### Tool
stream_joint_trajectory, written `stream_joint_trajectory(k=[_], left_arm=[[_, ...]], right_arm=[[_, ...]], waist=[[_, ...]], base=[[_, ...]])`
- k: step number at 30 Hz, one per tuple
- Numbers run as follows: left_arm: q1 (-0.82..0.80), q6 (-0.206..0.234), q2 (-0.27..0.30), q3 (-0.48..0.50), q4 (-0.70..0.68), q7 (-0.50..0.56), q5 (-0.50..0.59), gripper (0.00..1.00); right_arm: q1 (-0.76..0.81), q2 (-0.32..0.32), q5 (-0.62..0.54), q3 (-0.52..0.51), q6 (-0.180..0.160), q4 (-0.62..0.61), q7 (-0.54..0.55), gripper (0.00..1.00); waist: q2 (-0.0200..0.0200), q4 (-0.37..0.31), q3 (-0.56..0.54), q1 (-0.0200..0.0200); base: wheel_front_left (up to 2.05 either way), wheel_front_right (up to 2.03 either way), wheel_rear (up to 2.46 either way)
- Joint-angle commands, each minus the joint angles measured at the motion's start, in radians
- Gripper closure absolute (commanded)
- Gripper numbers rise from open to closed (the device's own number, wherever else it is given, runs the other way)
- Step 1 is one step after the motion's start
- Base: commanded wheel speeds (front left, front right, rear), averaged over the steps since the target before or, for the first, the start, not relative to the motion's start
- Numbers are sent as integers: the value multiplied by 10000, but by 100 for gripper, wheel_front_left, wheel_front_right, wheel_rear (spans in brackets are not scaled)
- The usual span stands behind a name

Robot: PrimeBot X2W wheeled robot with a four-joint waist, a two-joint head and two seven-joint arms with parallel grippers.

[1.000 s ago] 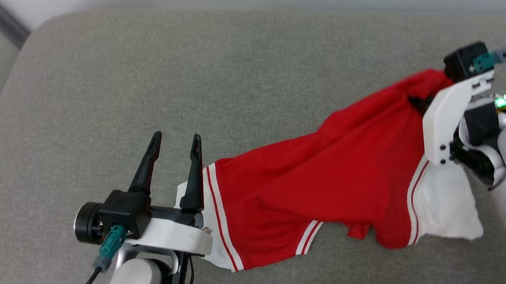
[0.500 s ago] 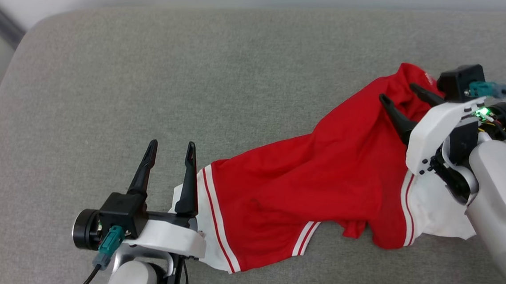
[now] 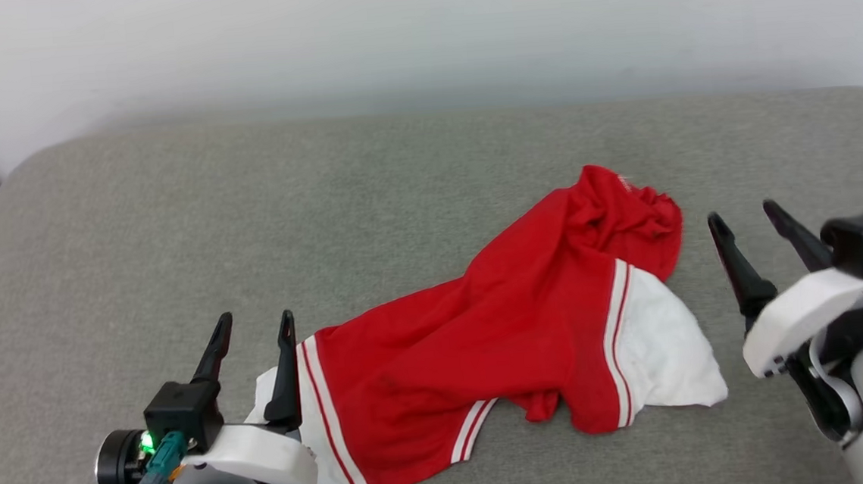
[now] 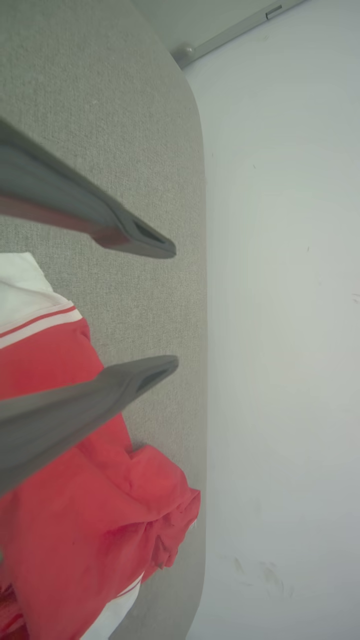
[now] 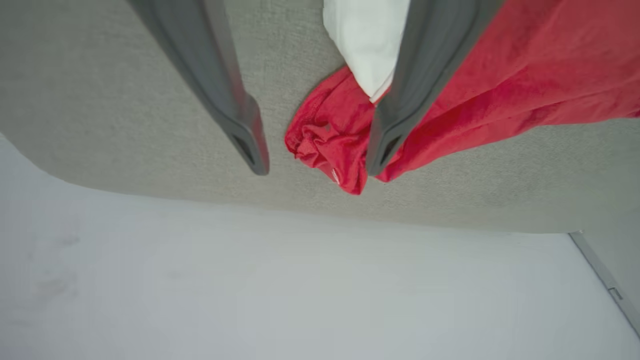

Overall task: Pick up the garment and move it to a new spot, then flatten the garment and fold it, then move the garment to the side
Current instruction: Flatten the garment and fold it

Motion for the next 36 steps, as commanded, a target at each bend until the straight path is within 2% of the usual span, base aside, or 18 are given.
stream_joint_trajectory(k=[1, 4, 10, 13, 15, 18, 24, 30, 31, 32, 36], left_arm=[[138, 68, 72, 77, -7, 26, -49, 0], [315, 174, 143, 154, -81, 68, -110, 0], [225, 250, 193, 133, -212, 189, -124, 0], [-69, 159, 171, 39, -264, 231, -54, 0], [-288, 75, 151, -48, -244, 231, -7, 0], [-678, -75, 66, -196, -173, 187, 61, 0], [-1151, -256, -102, -293, 60, 49, 72, 0], [-1209, -306, -212, -244, 371, -85, -10, 0], [-1196, -311, -218, -229, 416, -97, -8, 0], [-1155, -297, -210, -208, 464, -110, -13, 0], [-992, -347, -34, -218, 662, -24, -36, 0]], right_arm=[[373, -11, 5, -179, -7, -270, 440, 0], [1010, 60, 295, -501, -7, -925, 2078, 0], [1640, -59, 744, -753, -7, -1691, 6285, 0], [1592, -47, 931, -765, -7, -1971, 7911, 0], [1369, 65, 1012, -739, -7, -2078, 8613, 0], [1074, 179, 965, -674, -7, -2014, 9149, 0], [705, 418, 930, -523, -7, -1221, 9318, 0], [976, 742, 1159, -92, -5, 83, 9531, 0], [982, 801, 1283, 2, -4, 146, 9506, 72], [965, 820, 1338, 100, 11, 114, 9419, 100], [713, 521, 1245, 132, 8, -404, 8657, 100]], waist=[[0, -331, -280, 0], [0, -531, -337, 0], [0, -590, -129, 0], [0, -452, 163, 0], [0, -329, 415, 0], [0, -86, 814, 0], [0, 245, 1300, 0], [0, 429, 1460, 0], [0, 435, 1458, 0], [0, 426, 1446, 0], [0, 335, 1204, 0]], base=[[0, 0, 0], [0, 0, 0], [0, 0, 0], [0, 0, 0], [0, 0, 0], [0, 0, 0], [0, 0, 0], [0, 0, 0], [0, 0, 0], [0, 0, 0], [0, 0, 0]])
